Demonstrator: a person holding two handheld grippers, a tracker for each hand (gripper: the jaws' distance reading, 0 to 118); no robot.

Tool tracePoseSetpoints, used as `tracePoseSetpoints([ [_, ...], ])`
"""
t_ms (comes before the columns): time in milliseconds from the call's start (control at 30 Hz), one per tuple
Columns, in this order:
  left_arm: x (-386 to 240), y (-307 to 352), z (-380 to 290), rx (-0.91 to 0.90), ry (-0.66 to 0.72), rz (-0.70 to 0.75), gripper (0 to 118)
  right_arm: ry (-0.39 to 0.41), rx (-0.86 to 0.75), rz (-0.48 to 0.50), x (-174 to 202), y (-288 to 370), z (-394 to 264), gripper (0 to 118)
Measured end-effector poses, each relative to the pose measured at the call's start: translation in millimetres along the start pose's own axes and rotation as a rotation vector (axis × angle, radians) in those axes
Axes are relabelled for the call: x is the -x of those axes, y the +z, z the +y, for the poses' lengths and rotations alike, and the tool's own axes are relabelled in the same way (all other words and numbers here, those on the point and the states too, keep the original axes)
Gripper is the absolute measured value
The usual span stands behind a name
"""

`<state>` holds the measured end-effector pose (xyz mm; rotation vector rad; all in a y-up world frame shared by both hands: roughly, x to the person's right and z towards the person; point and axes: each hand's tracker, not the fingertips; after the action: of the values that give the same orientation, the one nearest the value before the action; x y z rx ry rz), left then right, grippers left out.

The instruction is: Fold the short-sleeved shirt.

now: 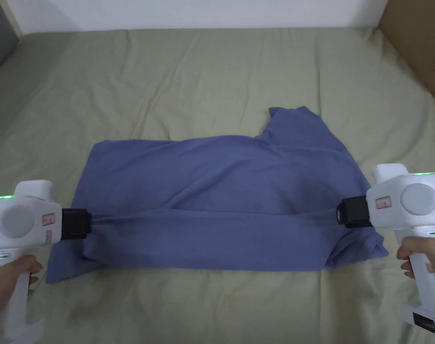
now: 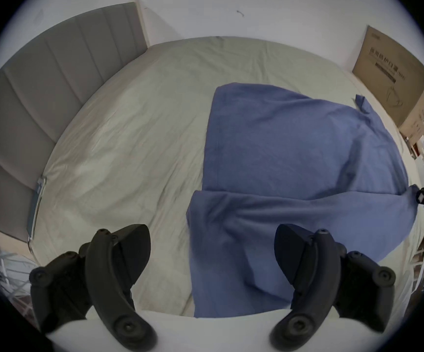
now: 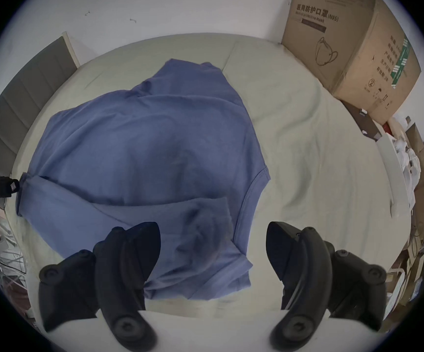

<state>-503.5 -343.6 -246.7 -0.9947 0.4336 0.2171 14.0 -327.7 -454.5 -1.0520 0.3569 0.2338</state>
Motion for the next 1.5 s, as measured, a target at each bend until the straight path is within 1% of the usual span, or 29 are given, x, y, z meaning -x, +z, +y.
tracePoseSetpoints([
  [100, 7.1, 24.2, -16.2, -0.022, 0.013, -0.005, 102, -0.019, -0.051, 0.021, -5.7, 23.2, -13.3, 87],
  [133, 8.8, 35.7, -24.3, -0.044, 0.018, -0.021, 94, -0.028, -0.083, 0.030, -7.2, 33.3, -20.9, 81],
  [167, 10.0, 47.7, -34.1, -0.062, 0.026, -0.043, 73, -0.037, -0.103, 0.029, -7.9, 42.2, -29.4, 67],
  [200, 10.6, 55.1, -42.9, -0.066, 0.033, -0.043, 32, -0.045, -0.114, 0.024, -7.8, 49.5, -38.6, 39],
  [233, 9.7, 61.2, -55.3, -0.067, 0.038, -0.041, 3, -0.054, -0.125, 0.023, -7.6, 55.8, -49.2, 15],
  [267, 9.3, 66.2, -64.6, -0.072, 0.038, -0.032, 2, -0.062, -0.136, 0.024, -7.4, 59.8, -58.4, 5],
  [467, 9.5, 65.8, -93.9, -0.078, 0.056, -0.053, 2, -0.100, -0.094, 0.053, -4.2, 63.4, -99.0, 2],
  [500, 10.8, 62.2, -92.1, -0.077, 0.073, -0.046, 20, -0.115, -0.086, 0.052, -4.6, 60.7, -102.3, 2],
  [567, 13.3, 51.3, -84.5, -0.058, 0.107, -0.058, 77, -0.147, -0.070, 0.056, -6.2, 59.5, -108.7, 2],
  [600, 14.0, 44.8, -82.9, -0.052, 0.110, -0.065, 100, -0.158, -0.071, 0.060, -6.8, 59.9, -111.4, 2],
  [633, 13.2, 37.5, -80.9, -0.045, 0.112, -0.064, 103, -0.166, -0.069, 0.059, -6.7, 60.1, -113.7, 2],
  [733, 8.5, 17.4, -76.3, -0.017, 0.105, -0.057, 100, -0.185, -0.066, 0.051, -8.2, 60.8, -121.2, 2],
  [767, 7.7, 10.6, -76.7, -0.005, 0.104, -0.067, 93, -0.191, -0.063, 0.051, -8.7, 60.2, -122.8, 2],
  [800, 3.6, 5.8, -78.0, 0.009, 0.104, -0.083, 79, -0.203, -0.058, 0.051, -9.3, 59.5, -124.9, 2],
  [867, -3.7, -0.6, -80.7, 0.013, 0.071, -0.022, 66, -0.215, -0.048, 0.053, -10.2, 57.3, -127.6, 2],
  [900, -5.3, 0.0, -81.6, -0.008, 0.021, -0.004, 53, -0.222, -0.044, 0.052, -10.2, 56.1, -128.7, 2],
  [967, -5.9, 7.2, -79.2, -0.016, 0.029, -0.009, 14, -0.229, -0.040, 0.055, -10.1, 53.8, -127.6, 2],
  [1033, 1.9, 12.4, -73.2, -0.028, 0.020, -0.010, 10, -0.230, -0.046, 0.066, -9.2, 50.7, -122.0, 3],
  [1067, 4.6, 14.5, -70.7, -0.024, 0.046, -0.067, 10, -0.229, -0.049, 0.067, -9.3, 49.1, -117.7, 3],
  [1100, 6.4, 14.6, -68.3, -0.010, 0.053, -0.060, 10, -0.223, -0.051, 0.062, -9.9, 45.9, -110.5, 9],
  [1133, 6.6, 15.5, -67.2, -0.014, 0.045, -0.057, 10, -0.215, -0.048, 0.050, -10.8, 41.7, -102.1, 23],
  [1167, 5.1, 16.8, -67.0, -0.018, 0.035, -0.056, 10, -0.205, -0.046, 0.040, -12.9, 35.5, -94.9, 44],
  [1200, 3.6, 18.0, -66.6, -0.020, 0.025, -0.051, 10, -0.186, -0.045, 0.030, -16.3, 24.0, -85.5, 74],
  [1233, 2.0, 18.9, -66.3, -0.018, 0.014, -0.048, 10, -0.176, -0.041, 0.006, -18.8, 14.4, -77.9, 81],
  [1333, -1.4, 22.2, -66.9, -0.022, -0.021, -0.038, 10, -0.183, 0.050, -0.065, -25.3, -14.7, -56.4, 81],
  [1400, -0.7, 22.8, -67.4, -0.022, -0.026, -0.042, 10, -0.194, 0.054, 0.015, -25.6, -21.9, -50.1, 79],
  [1433, 0.2, 23.1, -67.2, -0.019, -0.026, -0.045, 10, -0.201, 0.061, 0.050, -23.6, -21.6, -48.5, 71],
  [1467, 1.1, 22.9, -66.8, -0.019, -0.024, -0.048, 10, -0.191, 0.065, 0.069, -20.9, -22.7, -46.7, 55],
  [1500, 1.6, 22.8, -66.1, -0.017, -0.022, -0.051, 10, -0.176, 0.068, 0.063, -16.8, -24.6, -44.6, 33],
])
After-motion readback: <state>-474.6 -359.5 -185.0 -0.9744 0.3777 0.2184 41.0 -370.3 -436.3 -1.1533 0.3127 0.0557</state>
